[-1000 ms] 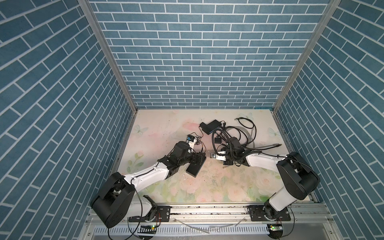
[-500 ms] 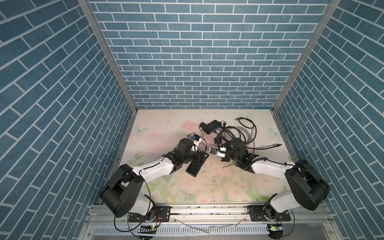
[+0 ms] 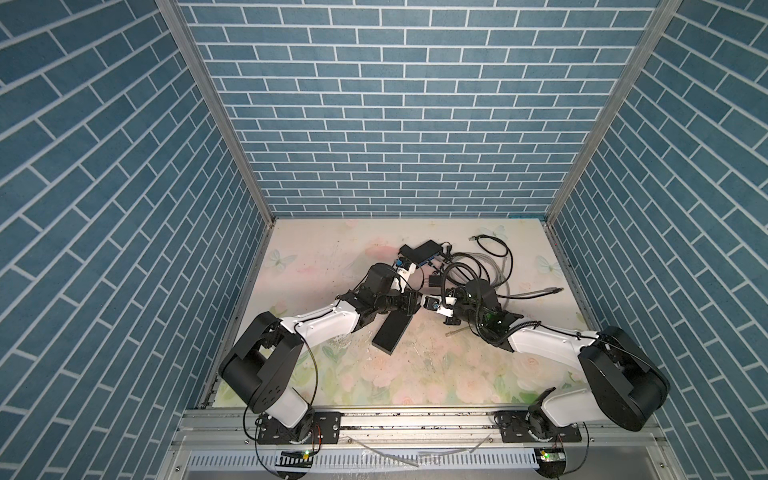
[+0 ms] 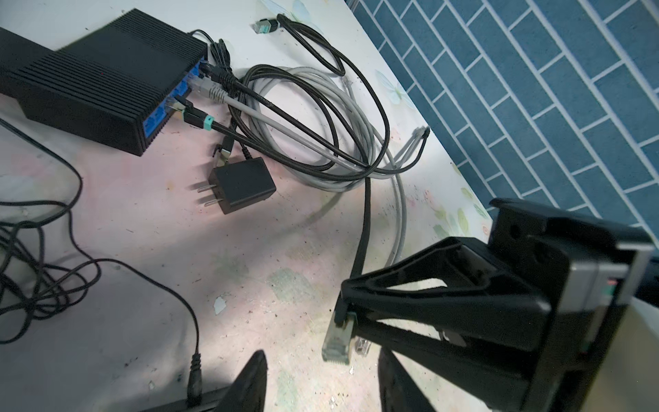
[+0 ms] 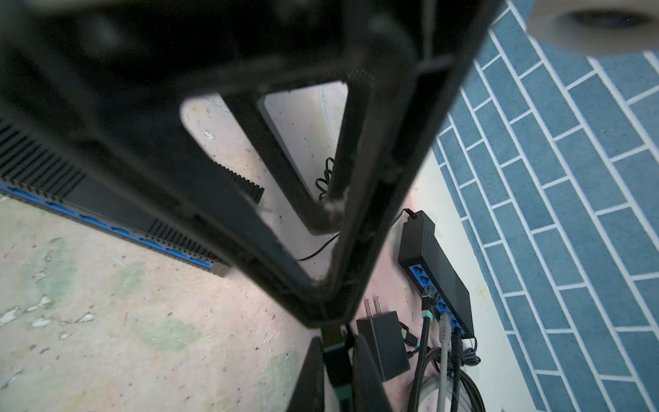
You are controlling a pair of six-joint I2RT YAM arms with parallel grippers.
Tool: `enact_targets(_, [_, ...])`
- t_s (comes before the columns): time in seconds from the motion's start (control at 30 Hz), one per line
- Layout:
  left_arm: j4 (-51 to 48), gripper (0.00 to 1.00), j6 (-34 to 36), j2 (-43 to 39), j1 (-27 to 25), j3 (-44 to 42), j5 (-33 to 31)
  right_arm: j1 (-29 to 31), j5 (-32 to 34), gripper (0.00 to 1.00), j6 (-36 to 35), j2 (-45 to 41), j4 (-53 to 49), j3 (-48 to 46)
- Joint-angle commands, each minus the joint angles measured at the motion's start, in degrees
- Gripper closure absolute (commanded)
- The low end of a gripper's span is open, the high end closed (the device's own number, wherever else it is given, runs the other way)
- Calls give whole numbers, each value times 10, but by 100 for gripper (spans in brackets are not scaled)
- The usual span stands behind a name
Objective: Insert the plug into the switch port
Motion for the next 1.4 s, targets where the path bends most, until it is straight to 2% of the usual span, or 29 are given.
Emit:
enact_targets(0.0, [0,53,-7,12,2,16,26,1,-15,100,7,-15,27,-11])
enact_targets(0.2, [-6,64,-5,25,2,26,28,1,-16,100,6,-15,30,-14])
enact_targets(0.37, [-3,69,-4,38,2,37,43,1,-19,100,4,-16,30,-14])
enact_targets(0.53, [-19,82,2,53,2,51,55,1,-19,100,3,-17,31,-13])
enact_targets(0.67, [-26,94,11,51,2,48,48,1,-17,100,4,-19,31,-13])
enact_targets(0.83, [-38,100,48,36,2,37,19,1,-8,100,26,-28,3,-4])
enact_targets(0.93, [-48,100,81,30,2,34,6,-2,-5,87,55,-42,-48,11])
enact_targets(1.1, [-66,100,144,25,-1,28,-14,-18,-16,73,101,-83,-111,20])
enact_targets(1.37, [-83,100,262,4,-27,12,-84,-58,-46,68,120,-110,-245,58])
